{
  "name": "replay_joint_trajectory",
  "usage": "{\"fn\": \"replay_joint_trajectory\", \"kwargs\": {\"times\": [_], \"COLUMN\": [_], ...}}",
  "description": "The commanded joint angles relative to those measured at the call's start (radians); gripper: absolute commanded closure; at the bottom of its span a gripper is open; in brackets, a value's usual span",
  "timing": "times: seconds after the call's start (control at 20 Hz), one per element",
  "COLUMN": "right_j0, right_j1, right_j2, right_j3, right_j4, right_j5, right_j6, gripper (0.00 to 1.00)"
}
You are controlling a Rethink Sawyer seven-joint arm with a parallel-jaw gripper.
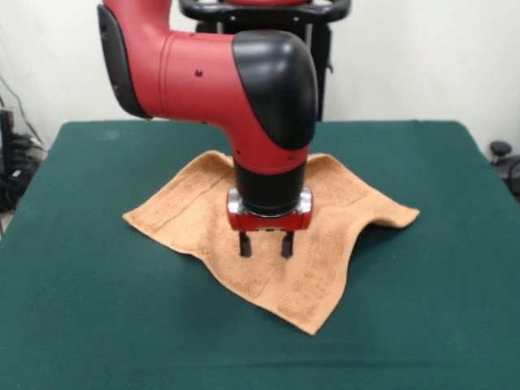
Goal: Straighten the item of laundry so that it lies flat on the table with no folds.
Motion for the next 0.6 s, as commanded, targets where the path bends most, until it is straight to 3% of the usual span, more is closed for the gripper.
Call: {"fn": "replay_joint_trajectory", "kwargs": {"times": [0.05,0.6], "right_j0": [-0.072,-0.145], "right_j1": [0.082,0.095], "right_j2": [0.050,0.086], "right_j3": [-0.122,-0.198], "right_j4": [-0.087,-0.110], "right_j5": [-0.188,-0.107], "right_j6": [-0.004,-0.083], "gripper": [0.00,0.00]}}
